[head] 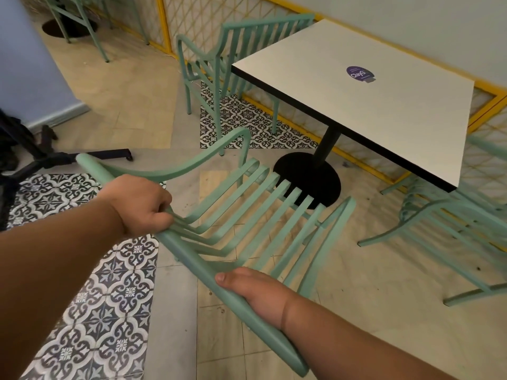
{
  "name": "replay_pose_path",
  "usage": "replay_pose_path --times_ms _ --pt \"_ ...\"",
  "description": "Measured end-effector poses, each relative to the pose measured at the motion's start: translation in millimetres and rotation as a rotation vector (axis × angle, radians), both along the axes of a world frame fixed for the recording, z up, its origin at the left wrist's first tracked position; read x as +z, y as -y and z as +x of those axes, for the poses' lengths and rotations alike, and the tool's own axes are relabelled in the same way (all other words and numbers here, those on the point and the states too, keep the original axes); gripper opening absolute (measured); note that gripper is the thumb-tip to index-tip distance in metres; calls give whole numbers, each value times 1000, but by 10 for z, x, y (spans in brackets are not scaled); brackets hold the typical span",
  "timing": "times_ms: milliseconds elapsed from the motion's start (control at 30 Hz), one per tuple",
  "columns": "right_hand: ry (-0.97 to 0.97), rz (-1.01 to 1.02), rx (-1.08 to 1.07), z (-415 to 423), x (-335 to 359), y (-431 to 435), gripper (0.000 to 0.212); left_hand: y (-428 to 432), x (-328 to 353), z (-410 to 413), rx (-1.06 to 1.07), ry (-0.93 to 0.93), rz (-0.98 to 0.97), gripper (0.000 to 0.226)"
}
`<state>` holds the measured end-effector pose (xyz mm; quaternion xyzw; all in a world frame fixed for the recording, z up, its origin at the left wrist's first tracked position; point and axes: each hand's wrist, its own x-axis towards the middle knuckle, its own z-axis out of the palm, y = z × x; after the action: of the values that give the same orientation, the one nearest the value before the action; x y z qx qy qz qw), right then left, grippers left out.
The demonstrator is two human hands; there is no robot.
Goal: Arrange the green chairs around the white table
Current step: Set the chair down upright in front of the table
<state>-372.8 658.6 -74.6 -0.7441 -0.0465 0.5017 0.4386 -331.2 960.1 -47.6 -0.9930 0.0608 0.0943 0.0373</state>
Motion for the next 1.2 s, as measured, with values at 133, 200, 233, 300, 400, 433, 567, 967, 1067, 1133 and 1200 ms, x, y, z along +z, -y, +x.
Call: replay_pose_path --times_ms 133,200,233,300,400,433,567,967,1067,1133,1200 --pt "15 2 0 30 -52 -110 70 -71 14 54 -12 8 -2 42" --pt "14 6 2 42 -65 -128 66 -102 -2 69 -14 27 -18 41" --pt "13 6 4 44 -71 -138 64 -120 -7 76 -18 27 -13 42" --pt "7 6 -1 36 -84 -158 64 -151 -12 95 -23 26 2 46" --pt "-23 6 -34 33 -110 -181 65 -202 -38 122 -33 37 20 45" --pt "-23 7 -37 37 -103 -176 63 -204 -46 130 -37 46 15 44" --pt "-23 10 -54 58 -88 -154 65 -220 -56 144 -29 54 6 43" --pt "119 -163 49 175 10 147 65 -150 -18 112 -36 39 184 56" --pt "140 -222 79 250 27 253 67 -26 52 94 56 -59 225 51" --pt "144 -267 88 298 5 347 72 123 133 46 145 -162 185 41" --pt "159 -313 100 342 -55 461 76 340 170 -90 181 -204 49 34"
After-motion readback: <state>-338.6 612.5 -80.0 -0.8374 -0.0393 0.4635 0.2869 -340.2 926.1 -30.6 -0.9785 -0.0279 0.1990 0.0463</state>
